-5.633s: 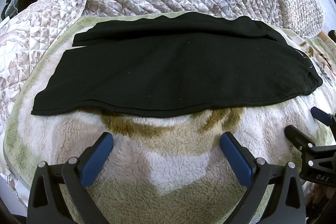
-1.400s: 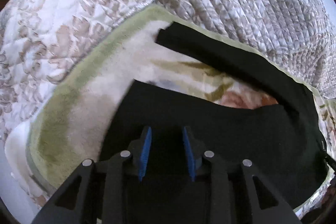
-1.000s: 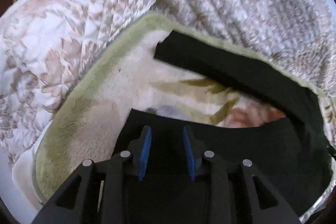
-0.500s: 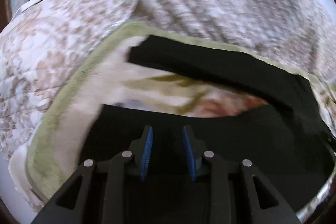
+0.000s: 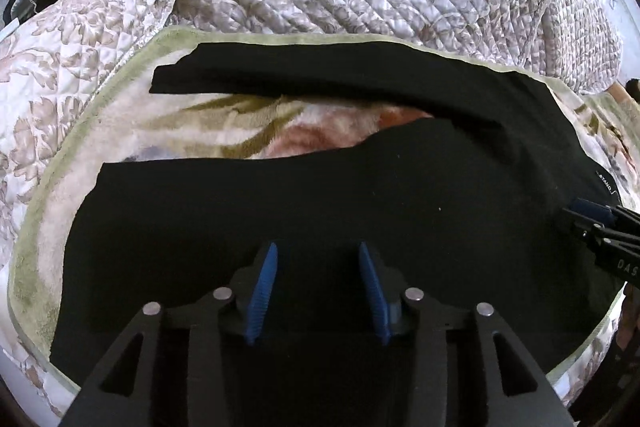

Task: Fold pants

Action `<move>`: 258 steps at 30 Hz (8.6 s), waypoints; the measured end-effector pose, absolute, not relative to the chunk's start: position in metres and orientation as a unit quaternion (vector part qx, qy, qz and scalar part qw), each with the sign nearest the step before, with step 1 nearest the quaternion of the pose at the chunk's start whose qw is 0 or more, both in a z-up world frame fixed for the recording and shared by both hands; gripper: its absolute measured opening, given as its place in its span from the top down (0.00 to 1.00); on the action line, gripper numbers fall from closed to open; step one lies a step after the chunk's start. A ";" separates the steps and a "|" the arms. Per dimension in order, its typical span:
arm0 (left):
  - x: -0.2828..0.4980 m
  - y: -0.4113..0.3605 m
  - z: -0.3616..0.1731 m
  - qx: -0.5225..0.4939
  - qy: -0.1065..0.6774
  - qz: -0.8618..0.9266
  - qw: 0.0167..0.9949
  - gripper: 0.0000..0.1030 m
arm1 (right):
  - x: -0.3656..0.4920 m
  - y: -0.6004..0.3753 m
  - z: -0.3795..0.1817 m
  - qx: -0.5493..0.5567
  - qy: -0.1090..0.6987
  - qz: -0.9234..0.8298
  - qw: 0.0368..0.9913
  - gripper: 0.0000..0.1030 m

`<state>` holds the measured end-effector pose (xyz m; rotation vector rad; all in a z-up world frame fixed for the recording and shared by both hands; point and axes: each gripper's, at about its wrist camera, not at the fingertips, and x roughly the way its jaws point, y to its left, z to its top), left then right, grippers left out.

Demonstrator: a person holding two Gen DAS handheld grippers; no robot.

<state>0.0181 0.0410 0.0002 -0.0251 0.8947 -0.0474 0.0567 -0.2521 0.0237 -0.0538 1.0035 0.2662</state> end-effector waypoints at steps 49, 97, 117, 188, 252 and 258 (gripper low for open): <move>0.202 0.054 0.042 -0.028 0.442 -0.074 0.893 0.33 | 0.203 -0.254 0.066 -0.085 0.470 0.218 0.851 0.35; -0.004 0.047 0.013 -0.071 0.455 -0.121 0.879 0.95 | 0.010 -0.289 0.037 0.041 0.520 0.206 0.828 0.81; 0.116 0.010 0.002 0.042 0.442 -0.027 0.896 0.69 | -0.014 -0.383 0.046 0.253 0.445 0.007 0.859 0.49; -0.048 0.179 0.015 -0.217 0.410 0.081 0.882 0.96 | -0.022 -0.445 0.040 0.343 0.437 -0.113 0.824 0.92; 0.041 0.084 0.035 -0.058 0.411 0.032 0.909 0.55 | 0.070 -0.271 0.047 -0.005 0.434 0.092 0.896 0.63; 0.042 0.075 0.030 -0.047 0.421 0.018 0.906 0.55 | 0.068 -0.245 0.043 -0.028 0.444 0.120 0.888 0.63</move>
